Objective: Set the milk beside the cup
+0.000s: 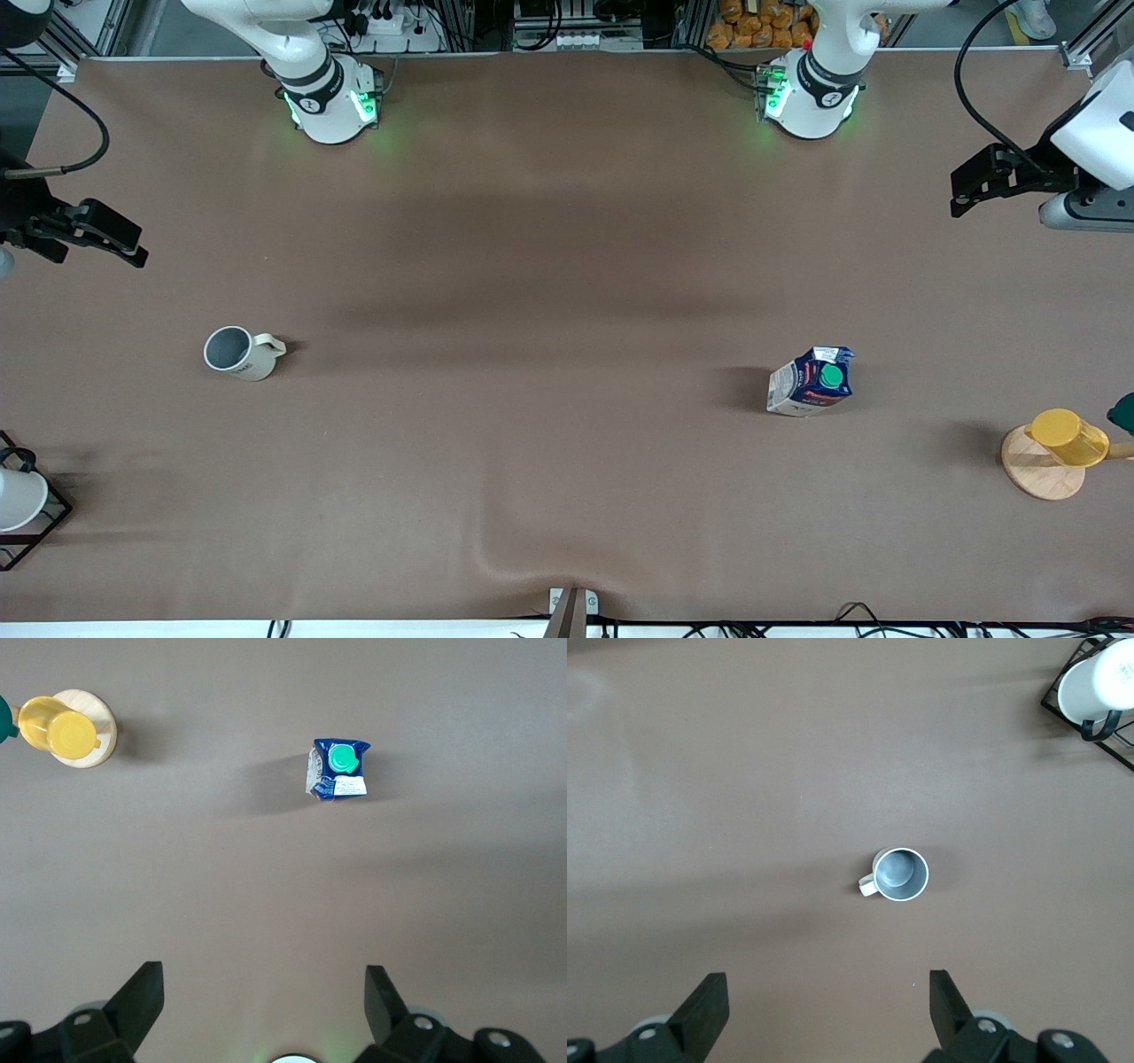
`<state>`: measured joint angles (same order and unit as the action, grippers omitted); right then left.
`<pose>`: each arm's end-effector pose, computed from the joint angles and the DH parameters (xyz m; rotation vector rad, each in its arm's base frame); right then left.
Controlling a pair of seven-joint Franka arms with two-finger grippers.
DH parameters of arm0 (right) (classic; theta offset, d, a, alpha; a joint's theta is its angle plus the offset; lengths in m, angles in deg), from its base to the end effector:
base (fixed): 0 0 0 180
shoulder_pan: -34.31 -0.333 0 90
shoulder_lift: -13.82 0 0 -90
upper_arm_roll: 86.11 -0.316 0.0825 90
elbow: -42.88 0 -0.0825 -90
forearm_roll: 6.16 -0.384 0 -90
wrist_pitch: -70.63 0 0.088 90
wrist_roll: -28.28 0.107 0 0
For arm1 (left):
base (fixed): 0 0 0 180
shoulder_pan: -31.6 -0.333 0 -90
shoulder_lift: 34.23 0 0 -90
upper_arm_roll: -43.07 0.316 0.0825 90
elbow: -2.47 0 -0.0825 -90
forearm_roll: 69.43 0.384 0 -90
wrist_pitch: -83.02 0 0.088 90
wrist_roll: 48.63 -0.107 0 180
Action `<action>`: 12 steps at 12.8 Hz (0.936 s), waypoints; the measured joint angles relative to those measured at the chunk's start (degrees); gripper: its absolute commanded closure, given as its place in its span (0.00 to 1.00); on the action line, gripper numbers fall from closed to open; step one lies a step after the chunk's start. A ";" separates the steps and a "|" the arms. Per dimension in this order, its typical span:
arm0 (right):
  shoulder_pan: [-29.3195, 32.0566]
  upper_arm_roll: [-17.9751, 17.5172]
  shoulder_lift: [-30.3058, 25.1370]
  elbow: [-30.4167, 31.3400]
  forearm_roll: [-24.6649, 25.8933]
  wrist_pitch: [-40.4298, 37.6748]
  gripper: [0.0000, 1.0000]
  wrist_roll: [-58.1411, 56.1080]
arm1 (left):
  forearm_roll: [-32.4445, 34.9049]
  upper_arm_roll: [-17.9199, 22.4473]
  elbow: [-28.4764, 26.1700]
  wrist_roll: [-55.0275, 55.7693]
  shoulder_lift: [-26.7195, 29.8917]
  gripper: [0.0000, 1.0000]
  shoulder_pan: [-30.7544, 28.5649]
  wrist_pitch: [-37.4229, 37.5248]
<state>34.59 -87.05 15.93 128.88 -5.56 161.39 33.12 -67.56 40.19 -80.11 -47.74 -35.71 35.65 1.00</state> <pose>0.5680 0.0052 0.6381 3.1310 -0.1145 0.0731 0.5447 -0.0619 0.6586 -3.1037 0.1576 0.0519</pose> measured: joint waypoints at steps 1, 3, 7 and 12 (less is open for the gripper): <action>0.00 0.02 0.00 0.00 0.03 -0.01 0.00 0.00 | 0.00 0.00 0.00 -0.23 0.00 0.00 0.00 0.00; 0.00 0.02 0.00 -0.01 0.04 -0.05 0.00 0.01 | 0.00 -0.01 0.00 -1.70 0.00 0.00 0.00 0.01; 0.88 0.29 0.66 0.21 0.04 -0.64 0.00 0.01 | 0.99 -0.44 -0.16 -1.93 -0.71 0.00 0.17 0.21; 7.38 0.65 5.22 11.35 -1.13 8.07 0.00 -7.96 | 0.83 -0.93 -0.41 2.79 -11.41 0.00 1.07 -8.06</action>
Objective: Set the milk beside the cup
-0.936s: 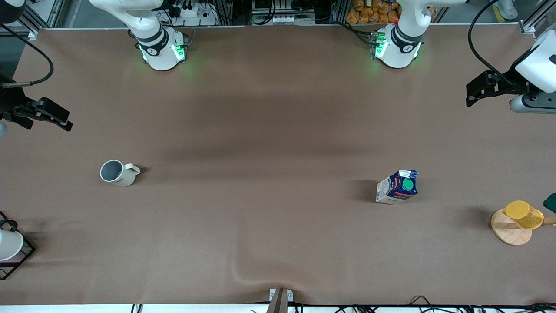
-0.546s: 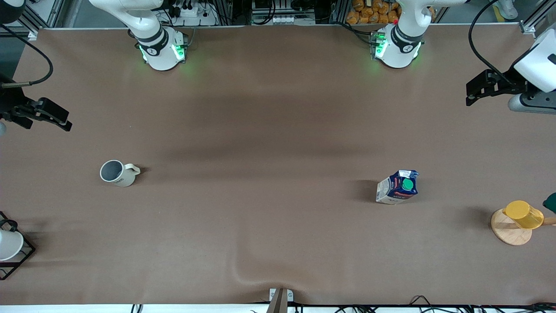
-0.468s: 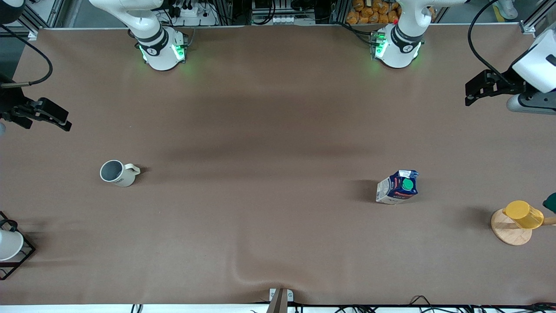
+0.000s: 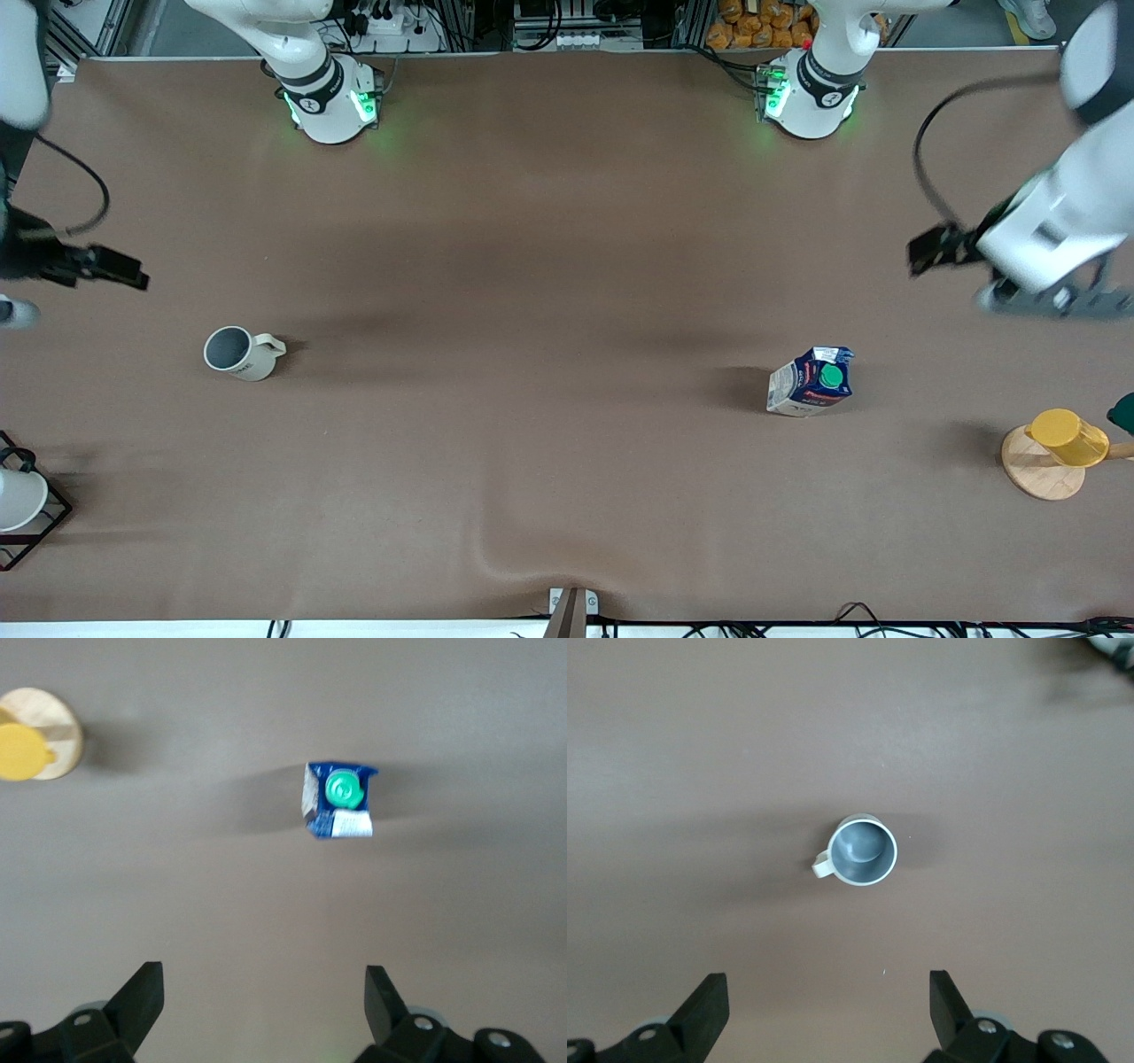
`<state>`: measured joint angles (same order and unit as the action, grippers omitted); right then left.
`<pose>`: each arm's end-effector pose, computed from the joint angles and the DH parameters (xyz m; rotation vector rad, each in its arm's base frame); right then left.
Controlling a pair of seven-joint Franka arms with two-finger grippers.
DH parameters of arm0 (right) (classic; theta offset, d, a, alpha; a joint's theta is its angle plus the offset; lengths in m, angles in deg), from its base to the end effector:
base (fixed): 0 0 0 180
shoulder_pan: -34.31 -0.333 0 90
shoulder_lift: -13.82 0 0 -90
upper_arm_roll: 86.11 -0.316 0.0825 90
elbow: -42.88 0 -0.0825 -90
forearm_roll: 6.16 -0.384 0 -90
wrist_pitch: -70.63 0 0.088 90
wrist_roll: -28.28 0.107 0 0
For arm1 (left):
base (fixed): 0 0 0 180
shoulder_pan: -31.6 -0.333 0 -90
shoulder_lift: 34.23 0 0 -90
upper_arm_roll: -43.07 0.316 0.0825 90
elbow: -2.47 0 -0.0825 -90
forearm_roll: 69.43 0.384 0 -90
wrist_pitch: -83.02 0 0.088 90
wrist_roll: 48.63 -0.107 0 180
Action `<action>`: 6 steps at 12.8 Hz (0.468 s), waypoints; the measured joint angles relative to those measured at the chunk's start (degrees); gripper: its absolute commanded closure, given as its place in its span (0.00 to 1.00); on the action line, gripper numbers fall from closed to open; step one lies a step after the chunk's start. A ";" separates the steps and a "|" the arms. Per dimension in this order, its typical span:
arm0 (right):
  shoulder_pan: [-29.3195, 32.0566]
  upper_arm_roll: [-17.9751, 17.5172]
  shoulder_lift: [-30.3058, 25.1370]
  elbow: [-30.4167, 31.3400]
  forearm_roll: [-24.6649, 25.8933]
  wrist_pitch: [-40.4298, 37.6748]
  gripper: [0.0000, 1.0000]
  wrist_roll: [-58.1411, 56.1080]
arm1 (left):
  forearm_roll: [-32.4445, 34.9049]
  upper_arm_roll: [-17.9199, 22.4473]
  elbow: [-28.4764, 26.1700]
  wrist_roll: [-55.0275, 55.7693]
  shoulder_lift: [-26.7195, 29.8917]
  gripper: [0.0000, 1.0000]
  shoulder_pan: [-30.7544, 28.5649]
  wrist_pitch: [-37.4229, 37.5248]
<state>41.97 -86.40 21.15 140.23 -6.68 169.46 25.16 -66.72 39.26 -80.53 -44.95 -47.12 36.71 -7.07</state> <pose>0.5864 -0.0751 0.5030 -3.1166 0.1185 0.1573 0.6120 -0.0866 0.5503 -3.0914 0.1438 0.1496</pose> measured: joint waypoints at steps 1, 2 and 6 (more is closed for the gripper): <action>0.77 0.04 0.71 5.09 -0.30 6.06 0.00 -0.39 | -0.48 -0.21 0.02 0.90 -2.85 0.00 0.37 -2.57; 1.12 0.08 1.49 9.53 -0.37 11.13 0.00 -0.48 | -1.23 -0.33 0.06 1.79 -5.61 0.00 0.77 -4.86; 2.84 0.11 7.04 14.87 -0.38 18.97 0.01 -3.73 | -1.85 -0.45 0.34 6.13 -12.67 0.00 1.61 -10.57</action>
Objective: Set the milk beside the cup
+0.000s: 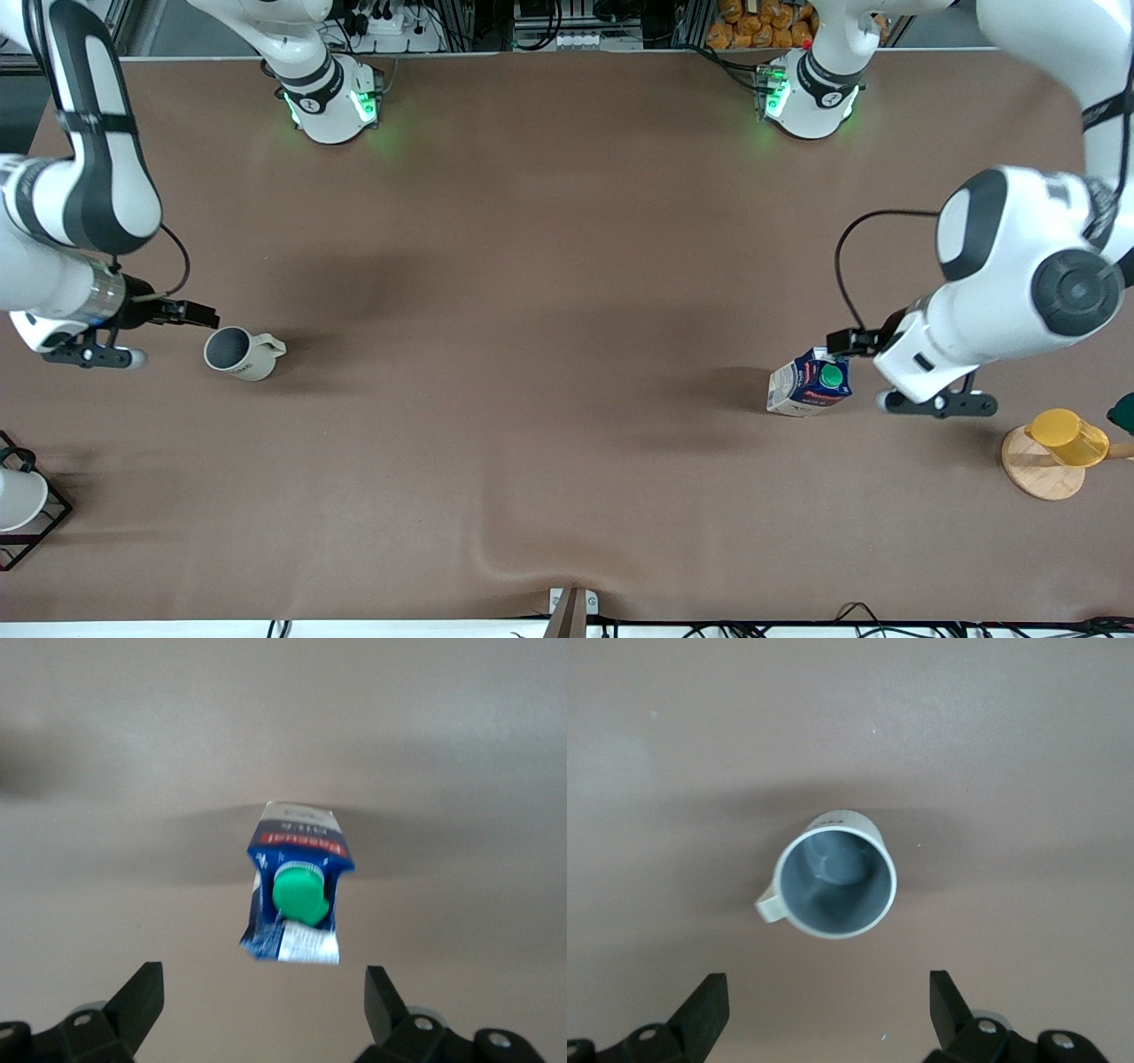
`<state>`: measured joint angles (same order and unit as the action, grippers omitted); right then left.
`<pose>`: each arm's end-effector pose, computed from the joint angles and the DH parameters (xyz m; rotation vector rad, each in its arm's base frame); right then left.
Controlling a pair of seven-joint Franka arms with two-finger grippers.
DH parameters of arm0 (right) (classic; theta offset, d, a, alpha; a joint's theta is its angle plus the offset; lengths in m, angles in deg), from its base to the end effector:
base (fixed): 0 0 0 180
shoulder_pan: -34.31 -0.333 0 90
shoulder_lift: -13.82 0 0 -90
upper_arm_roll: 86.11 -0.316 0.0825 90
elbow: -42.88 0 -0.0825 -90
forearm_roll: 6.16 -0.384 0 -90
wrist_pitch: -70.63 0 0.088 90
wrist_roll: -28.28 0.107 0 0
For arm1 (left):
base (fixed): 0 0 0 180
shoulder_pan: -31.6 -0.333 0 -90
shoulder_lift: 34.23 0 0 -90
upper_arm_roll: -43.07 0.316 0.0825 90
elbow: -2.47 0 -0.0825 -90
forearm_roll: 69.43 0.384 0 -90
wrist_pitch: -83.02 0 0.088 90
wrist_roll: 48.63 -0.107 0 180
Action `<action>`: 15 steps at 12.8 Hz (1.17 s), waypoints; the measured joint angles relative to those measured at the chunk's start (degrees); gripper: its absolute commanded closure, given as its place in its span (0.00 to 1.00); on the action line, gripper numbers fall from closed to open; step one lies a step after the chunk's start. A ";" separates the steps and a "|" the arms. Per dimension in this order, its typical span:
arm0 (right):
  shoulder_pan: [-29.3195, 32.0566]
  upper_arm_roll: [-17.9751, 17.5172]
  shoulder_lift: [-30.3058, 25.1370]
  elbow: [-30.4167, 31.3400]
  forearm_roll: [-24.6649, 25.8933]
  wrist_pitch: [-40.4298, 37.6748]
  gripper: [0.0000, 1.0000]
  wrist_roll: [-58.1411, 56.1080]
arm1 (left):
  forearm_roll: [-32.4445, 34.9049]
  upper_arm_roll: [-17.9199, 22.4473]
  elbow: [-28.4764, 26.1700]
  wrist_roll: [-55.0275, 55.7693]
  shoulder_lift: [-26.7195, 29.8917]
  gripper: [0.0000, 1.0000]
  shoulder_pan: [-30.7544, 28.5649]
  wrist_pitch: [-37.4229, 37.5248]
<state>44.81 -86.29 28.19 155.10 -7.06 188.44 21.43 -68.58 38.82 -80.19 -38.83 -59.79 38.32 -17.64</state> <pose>0.5771 -0.1043 0.3368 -3.0943 0.1068 0.2318 0.6637 -0.1194 0.4238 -3.1288 0.0297 0.2066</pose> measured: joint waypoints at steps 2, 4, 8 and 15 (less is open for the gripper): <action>2.79 0.08 3.88 0.01 -0.07 4.07 0.12 -5.20 | 0.00 -0.02 0.07 0.52 -2.05 0.00 0.67 -0.89; 4.13 0.09 6.65 -0.02 -0.72 6.98 0.25 -6.39 | 0.00 -0.02 0.09 0.51 -3.39 0.00 0.82 -1.02; 3.54 -0.72 8.06 -0.04 -4.98 9.10 0.96 -6.50 | 0.00 -0.02 0.11 0.44 -5.05 0.00 0.85 -1.07; 3.59 -0.77 9.39 -0.63 -5.14 10.42 1.00 -6.81 | 0.29 -0.04 0.11 -0.40 -9.78 0.92 1.67 -4.08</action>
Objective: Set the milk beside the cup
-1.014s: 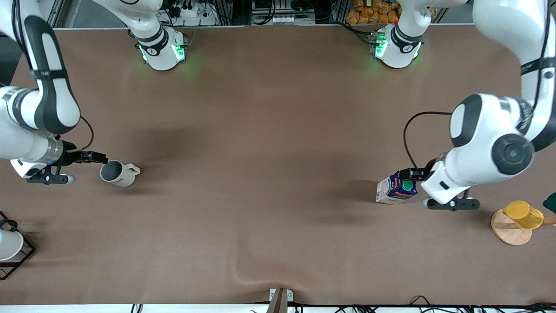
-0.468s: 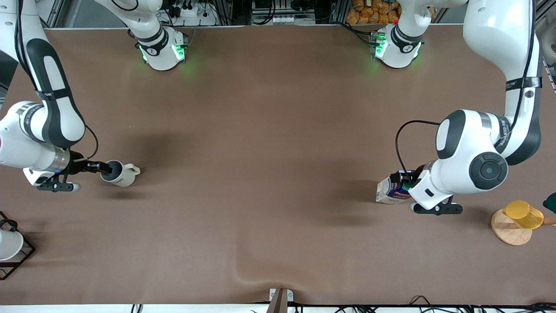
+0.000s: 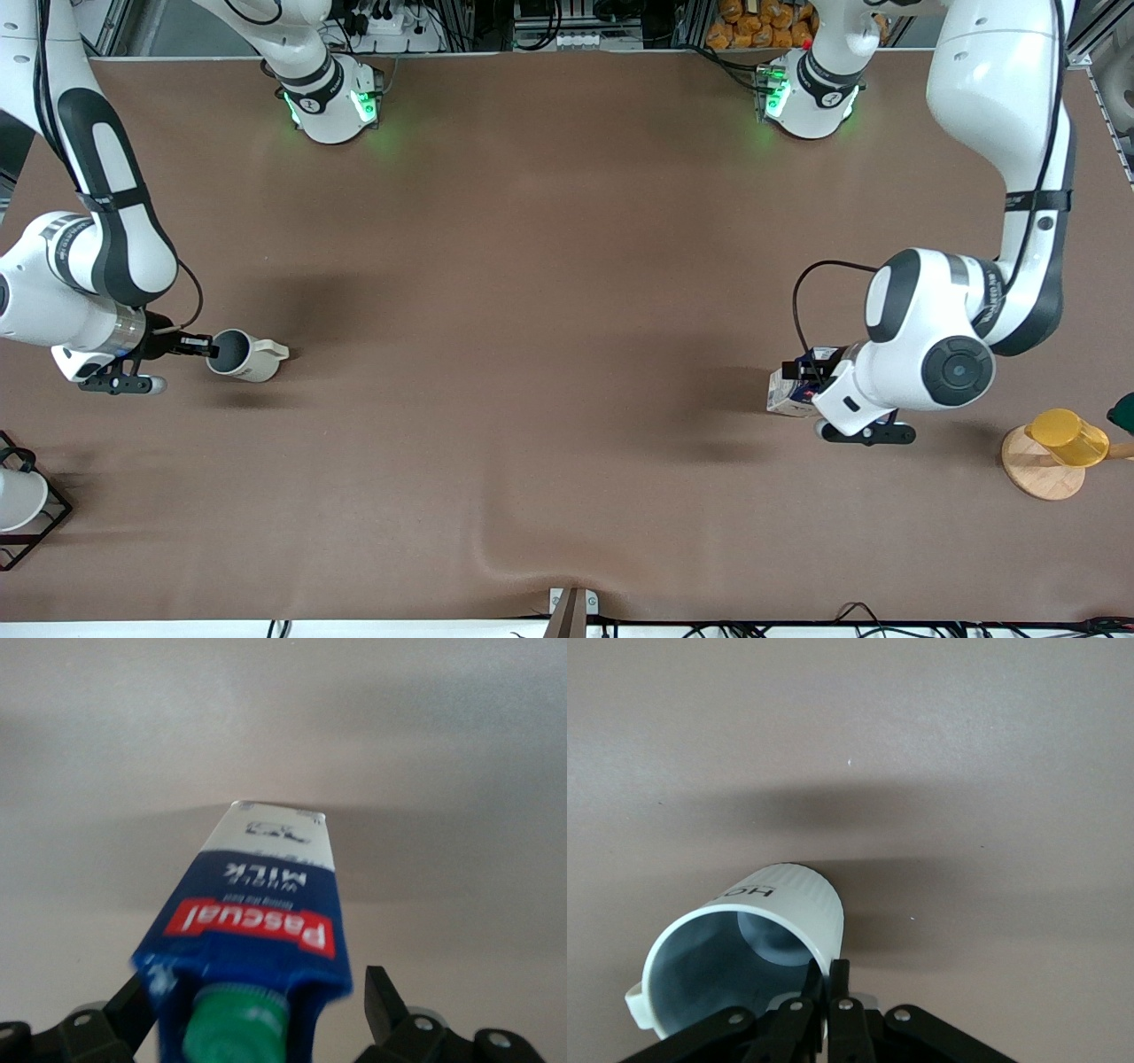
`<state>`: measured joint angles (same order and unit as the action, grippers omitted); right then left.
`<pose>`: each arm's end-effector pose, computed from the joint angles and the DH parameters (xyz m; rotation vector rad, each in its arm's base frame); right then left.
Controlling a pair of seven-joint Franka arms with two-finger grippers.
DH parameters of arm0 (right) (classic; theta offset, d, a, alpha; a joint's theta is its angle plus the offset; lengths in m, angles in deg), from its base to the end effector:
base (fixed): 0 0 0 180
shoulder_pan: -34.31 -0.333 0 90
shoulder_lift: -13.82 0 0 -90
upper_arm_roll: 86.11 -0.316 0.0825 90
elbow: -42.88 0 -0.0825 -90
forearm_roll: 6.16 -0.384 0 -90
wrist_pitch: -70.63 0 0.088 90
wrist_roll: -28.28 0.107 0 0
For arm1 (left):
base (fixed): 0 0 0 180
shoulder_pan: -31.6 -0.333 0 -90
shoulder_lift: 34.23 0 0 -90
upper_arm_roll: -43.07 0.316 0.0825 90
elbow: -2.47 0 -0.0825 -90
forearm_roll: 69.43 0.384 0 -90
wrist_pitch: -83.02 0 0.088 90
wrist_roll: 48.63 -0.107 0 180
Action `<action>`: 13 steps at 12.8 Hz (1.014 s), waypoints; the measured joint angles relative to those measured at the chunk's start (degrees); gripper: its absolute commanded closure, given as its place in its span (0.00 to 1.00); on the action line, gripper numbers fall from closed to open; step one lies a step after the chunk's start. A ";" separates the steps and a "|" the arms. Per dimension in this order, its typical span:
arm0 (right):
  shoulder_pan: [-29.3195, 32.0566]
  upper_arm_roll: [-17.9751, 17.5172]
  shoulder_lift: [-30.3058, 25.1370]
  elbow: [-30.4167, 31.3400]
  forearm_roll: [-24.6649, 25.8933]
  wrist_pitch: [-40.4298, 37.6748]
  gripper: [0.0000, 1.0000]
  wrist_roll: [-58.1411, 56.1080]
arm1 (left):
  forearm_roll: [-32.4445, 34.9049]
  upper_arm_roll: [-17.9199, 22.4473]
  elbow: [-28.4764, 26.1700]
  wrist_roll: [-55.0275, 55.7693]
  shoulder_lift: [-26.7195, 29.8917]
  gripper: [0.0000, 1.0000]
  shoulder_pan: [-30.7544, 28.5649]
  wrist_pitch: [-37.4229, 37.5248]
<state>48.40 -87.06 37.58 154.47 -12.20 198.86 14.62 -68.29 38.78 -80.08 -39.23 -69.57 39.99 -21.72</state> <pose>0.5903 -0.1350 0.2569 -3.0244 0.0943 0.1532 0.6748 -0.1413 0.3130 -3.1020 0.0864 0.3562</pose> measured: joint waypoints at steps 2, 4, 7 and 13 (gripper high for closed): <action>-0.26 -0.34 -0.06 -3.31 -0.37 -6.52 1.00 0.63 | 0.34 0.01 0.05 -2.16 -0.54 1.00 0.38 -0.58; -1.94 -0.92 -0.46 -9.26 -1.22 -17.62 1.00 6.90 | 0.45 0.13 0.43 -3.55 -0.46 1.00 0.33 -0.58; -9.36 -1.45 -1.22 -15.95 -2.12 -26.42 1.00 23.15 | 0.51 0.18 0.52 -3.67 -0.46 1.00 0.31 -0.57; -31.32 -1.92 -0.09 -24.94 -7.13 -27.02 1.00 64.37 | 0.51 0.24 1.48 -3.66 2.38 1.00 -0.14 0.73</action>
<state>17.09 -88.98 37.48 129.53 -19.33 171.83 78.99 -67.78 39.01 -78.60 -42.89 -67.19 39.85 -21.00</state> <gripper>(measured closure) 0.965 0.683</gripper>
